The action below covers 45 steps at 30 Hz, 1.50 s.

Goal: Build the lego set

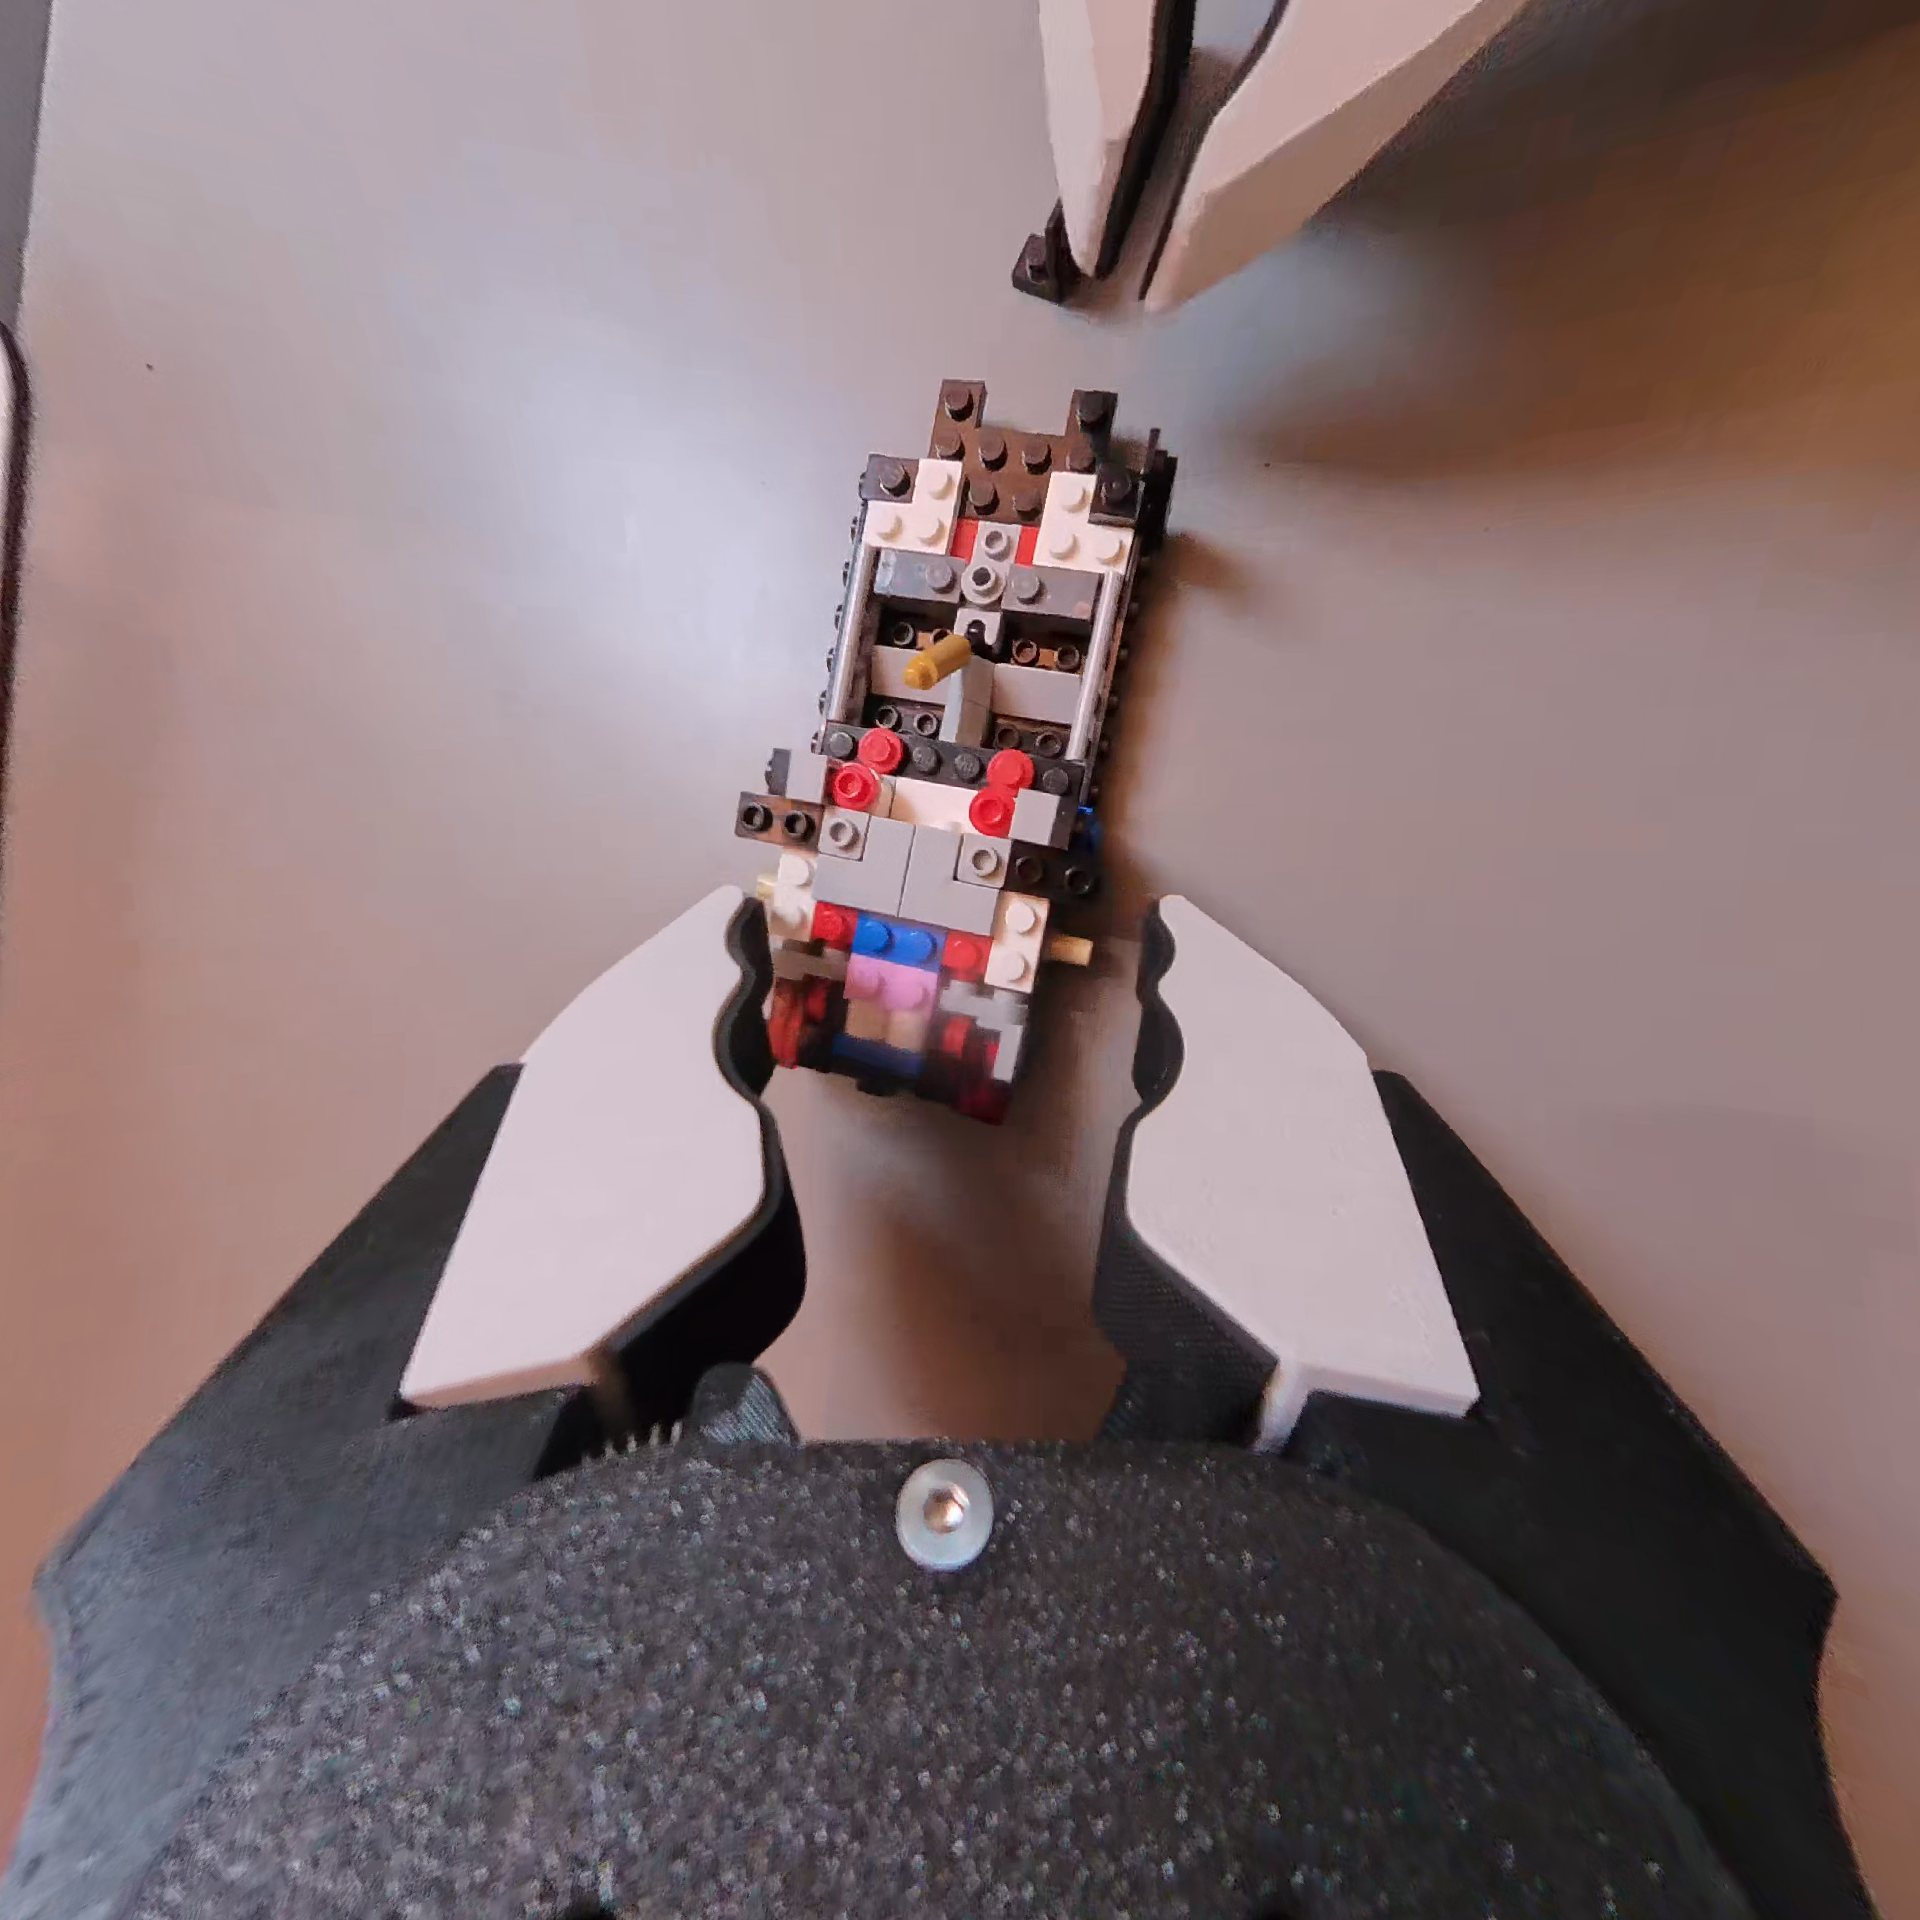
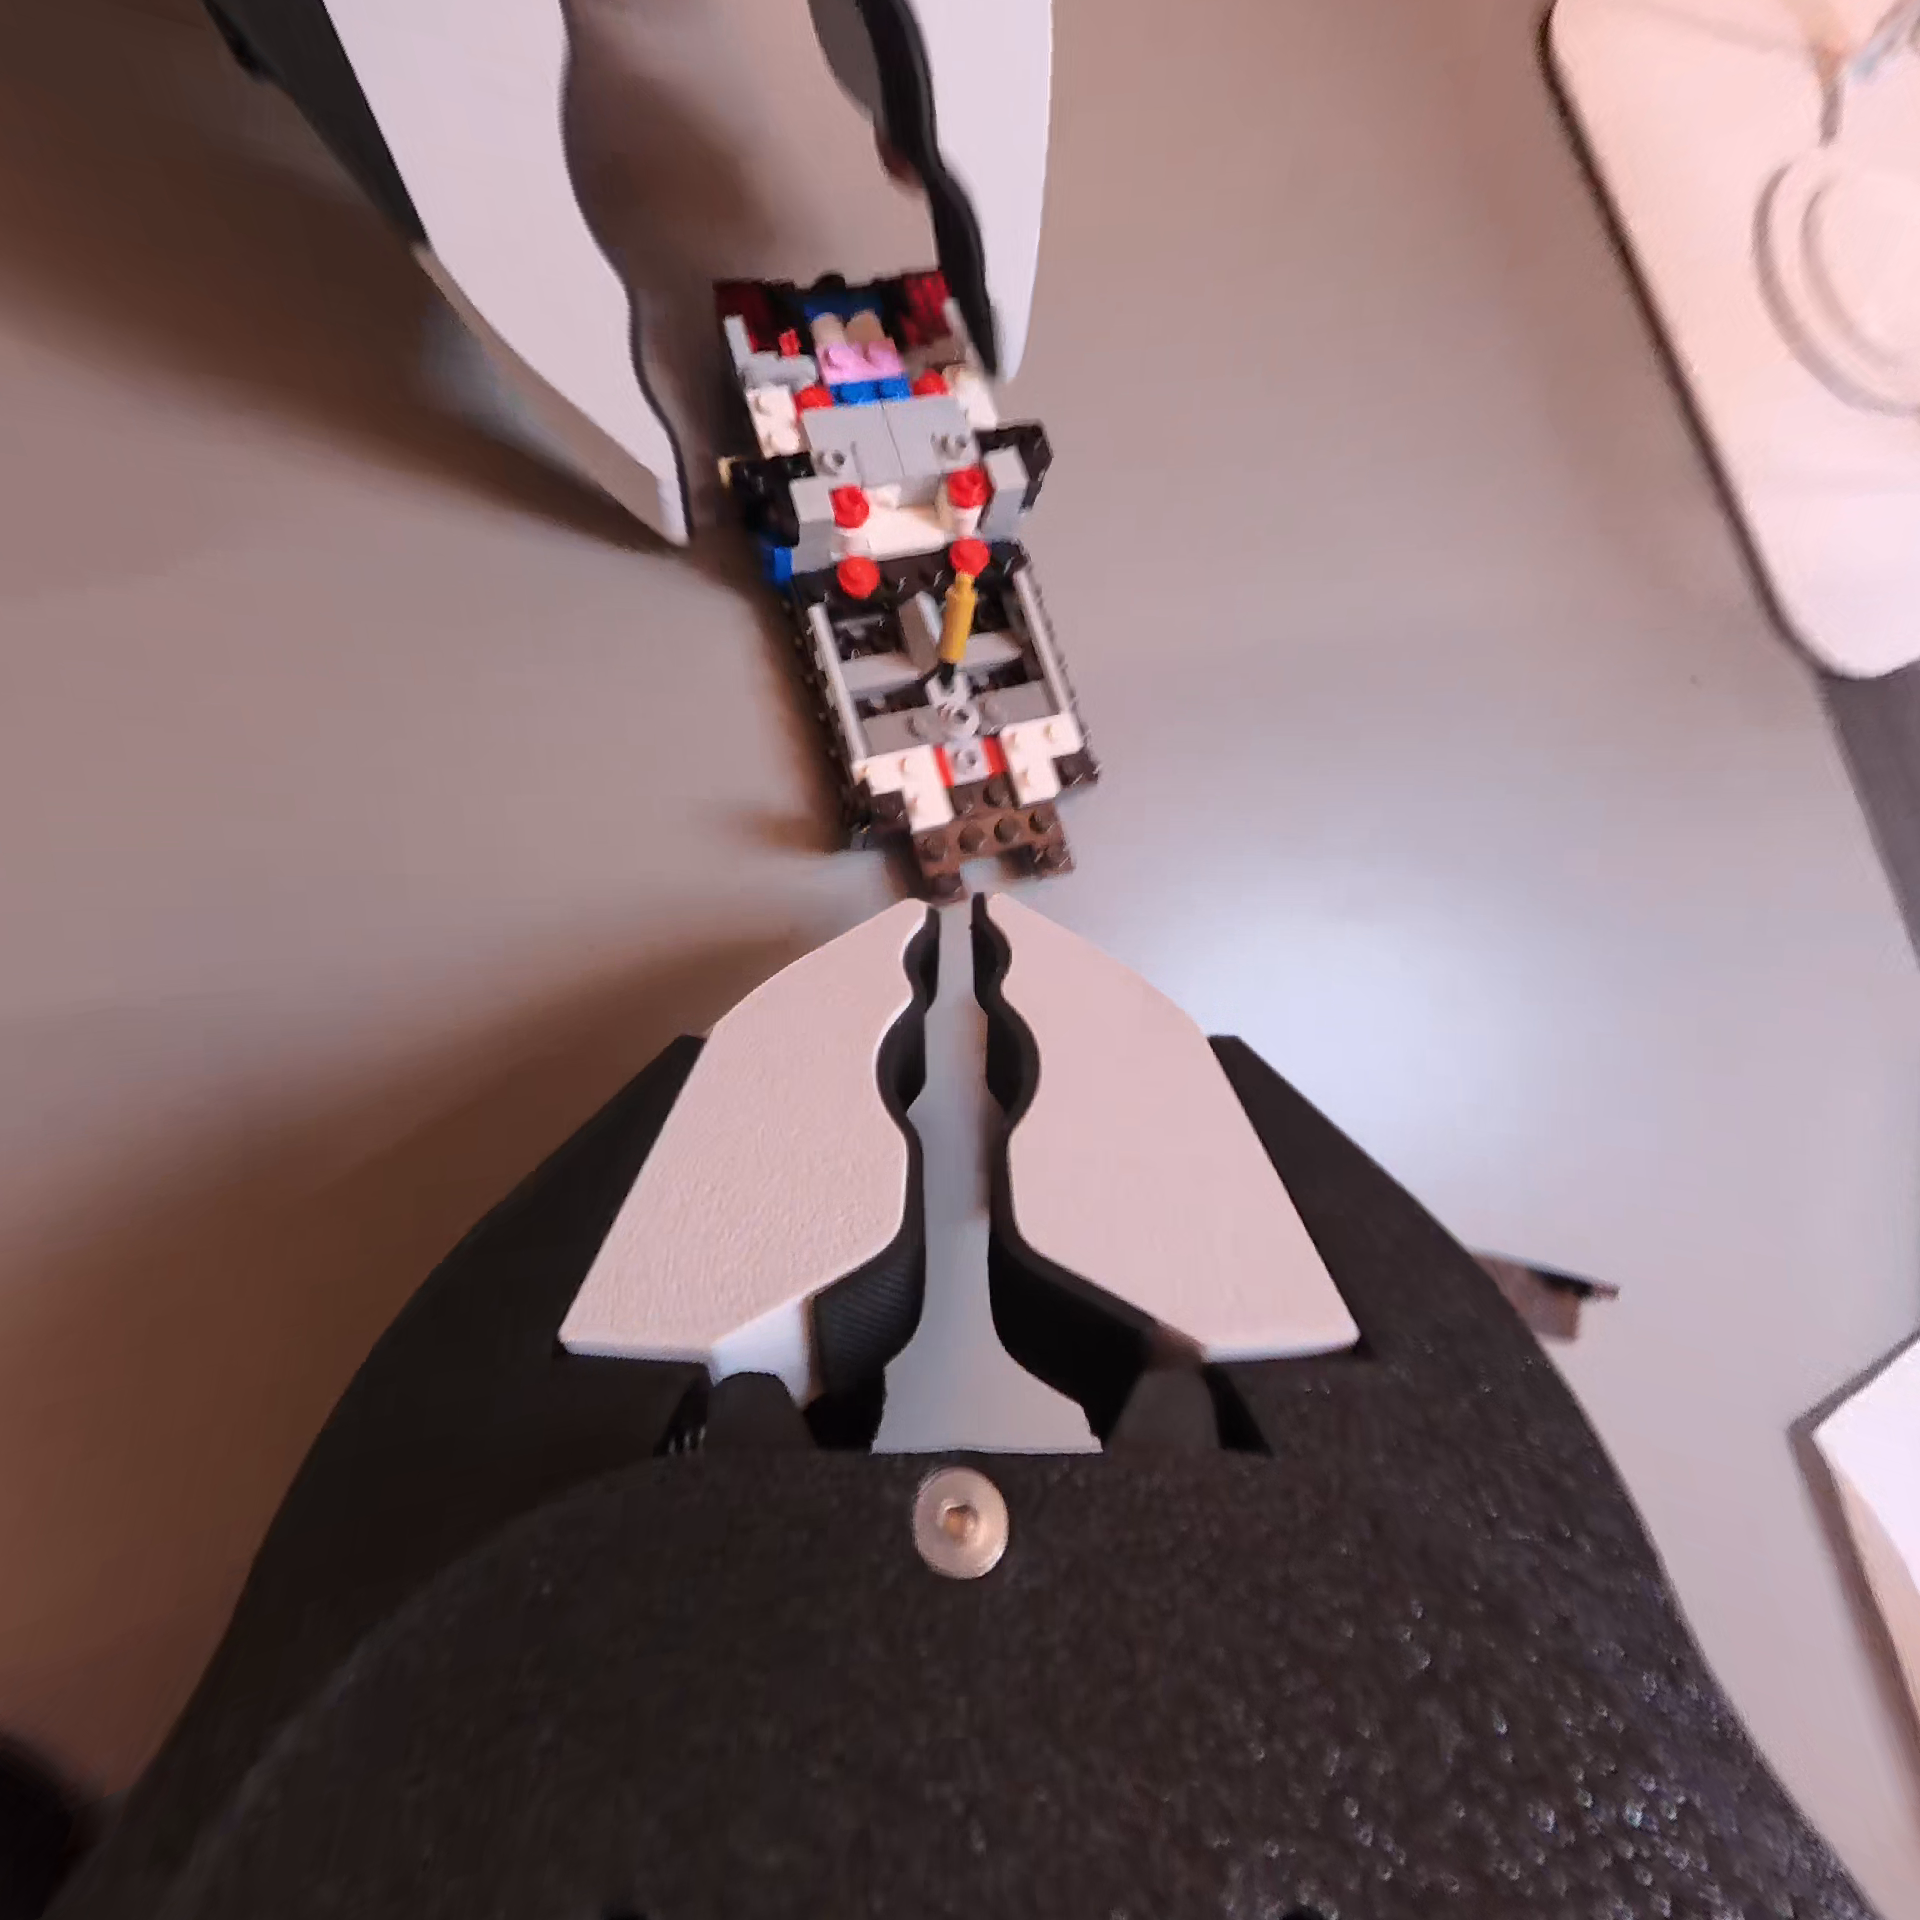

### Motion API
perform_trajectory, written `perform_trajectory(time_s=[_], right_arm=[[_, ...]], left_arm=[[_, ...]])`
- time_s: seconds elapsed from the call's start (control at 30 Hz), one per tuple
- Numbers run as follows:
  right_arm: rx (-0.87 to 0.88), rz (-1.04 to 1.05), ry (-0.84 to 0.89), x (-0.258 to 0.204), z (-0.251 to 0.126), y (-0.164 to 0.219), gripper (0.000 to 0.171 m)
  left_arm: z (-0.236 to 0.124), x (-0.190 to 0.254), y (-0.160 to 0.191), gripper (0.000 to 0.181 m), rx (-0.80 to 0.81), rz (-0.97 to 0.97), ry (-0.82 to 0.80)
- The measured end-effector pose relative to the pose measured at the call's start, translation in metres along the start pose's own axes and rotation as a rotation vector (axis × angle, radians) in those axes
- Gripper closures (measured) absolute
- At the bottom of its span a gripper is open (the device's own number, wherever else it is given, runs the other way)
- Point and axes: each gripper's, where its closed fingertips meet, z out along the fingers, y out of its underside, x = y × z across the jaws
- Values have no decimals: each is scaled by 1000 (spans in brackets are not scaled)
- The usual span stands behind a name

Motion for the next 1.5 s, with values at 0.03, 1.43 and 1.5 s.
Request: perform_trajectory(time_s=[0.03,1.43,1.5], right_arm=[[-19,19,-16,-3,1,1,163],[-8,405,128,10,35,-4,164],[-15,413,127,11,35,-3,164]], left_arm=[[-3,0,-1,113,7,-15,7],[8,10,4,109,-96,-234,34],[9,10,4,109,-102,-248,31]])
